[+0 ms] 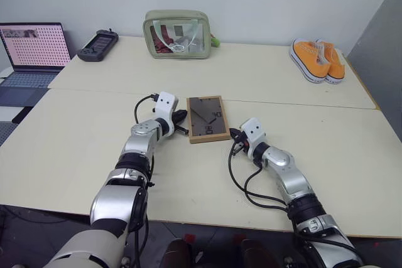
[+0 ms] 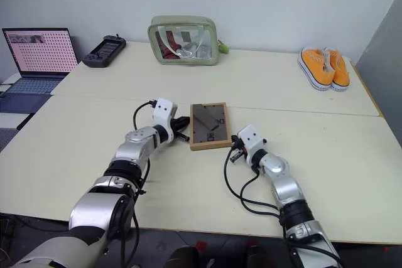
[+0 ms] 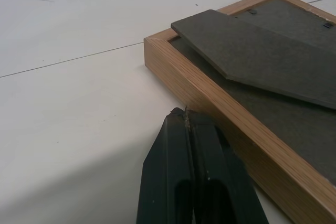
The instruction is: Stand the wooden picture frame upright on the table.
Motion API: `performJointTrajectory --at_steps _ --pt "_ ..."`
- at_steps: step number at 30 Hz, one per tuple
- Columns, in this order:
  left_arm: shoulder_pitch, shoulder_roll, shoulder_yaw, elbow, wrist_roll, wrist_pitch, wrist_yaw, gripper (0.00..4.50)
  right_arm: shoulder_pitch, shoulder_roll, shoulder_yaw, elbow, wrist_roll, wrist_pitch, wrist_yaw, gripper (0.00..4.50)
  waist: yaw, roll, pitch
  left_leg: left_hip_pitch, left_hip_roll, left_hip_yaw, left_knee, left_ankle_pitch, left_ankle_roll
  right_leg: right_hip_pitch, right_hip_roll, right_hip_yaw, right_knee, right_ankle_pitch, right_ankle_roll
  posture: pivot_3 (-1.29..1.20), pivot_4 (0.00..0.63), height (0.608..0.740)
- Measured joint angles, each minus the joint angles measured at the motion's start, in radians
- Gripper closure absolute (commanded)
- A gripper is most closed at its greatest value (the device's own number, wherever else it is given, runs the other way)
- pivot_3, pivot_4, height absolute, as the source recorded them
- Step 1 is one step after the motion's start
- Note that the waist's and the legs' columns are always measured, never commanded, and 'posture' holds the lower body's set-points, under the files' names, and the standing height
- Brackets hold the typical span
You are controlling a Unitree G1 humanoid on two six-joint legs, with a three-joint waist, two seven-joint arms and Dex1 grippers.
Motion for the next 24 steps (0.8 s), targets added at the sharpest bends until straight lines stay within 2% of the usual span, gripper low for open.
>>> performJointTrajectory --at_steps 17,24 --pt "0.166 -0.067 -0.112 -0.357 -0.007 0.185 -0.133 4.48 0.185 -0.099 -0.076 -0.382 0.052 0.208 -0.010 4.50 0.002 0.000 0.000 0.000 0.000 0.000 0.000 0.000 0.000 0.000 0.000 0.000 0.000 0.000 0.000 0.00 0.150 0.740" --pt "0.224 -0.047 -0.135 -0.483 -0.022 0.265 -0.155 4.48 0.197 -0.124 -0.077 -0.412 0.075 0.234 -0.008 4.50 0.000 0.000 0.000 0.000 0.000 0.000 0.000 0.000 0.000 0.000 0.000 0.001 0.000 0.000 0.000 0.00 0.150 0.740"
